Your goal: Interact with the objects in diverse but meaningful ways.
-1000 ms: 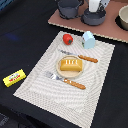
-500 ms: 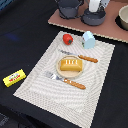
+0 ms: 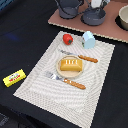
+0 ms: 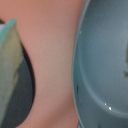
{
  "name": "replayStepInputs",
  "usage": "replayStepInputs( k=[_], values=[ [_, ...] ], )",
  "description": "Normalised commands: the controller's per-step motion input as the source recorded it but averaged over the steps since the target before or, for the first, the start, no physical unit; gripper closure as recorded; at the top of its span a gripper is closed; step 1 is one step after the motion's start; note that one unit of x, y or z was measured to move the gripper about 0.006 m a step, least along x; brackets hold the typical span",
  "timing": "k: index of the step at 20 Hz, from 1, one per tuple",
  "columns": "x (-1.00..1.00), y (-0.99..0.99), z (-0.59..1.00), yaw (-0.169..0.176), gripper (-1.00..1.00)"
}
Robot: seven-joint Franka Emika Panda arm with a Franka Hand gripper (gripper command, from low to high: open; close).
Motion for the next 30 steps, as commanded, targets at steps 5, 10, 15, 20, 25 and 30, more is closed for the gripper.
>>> replayStepInputs(
  k=[5,10,15,20,25,30],
  values=[
    [0.16,-0.21,0.53,-0.063,-1.00],
    [-0.24,-0.64,0.20,-0.094,-1.00],
    [-0.32,-0.62,0.17,-0.091,-1.00],
    [-0.38,-0.61,0.13,-0.078,-1.00],
    [-0.44,-0.50,0.20,-0.080,-1.00],
    [-0.53,-0.53,0.00,-0.075,-1.00]
  ],
)
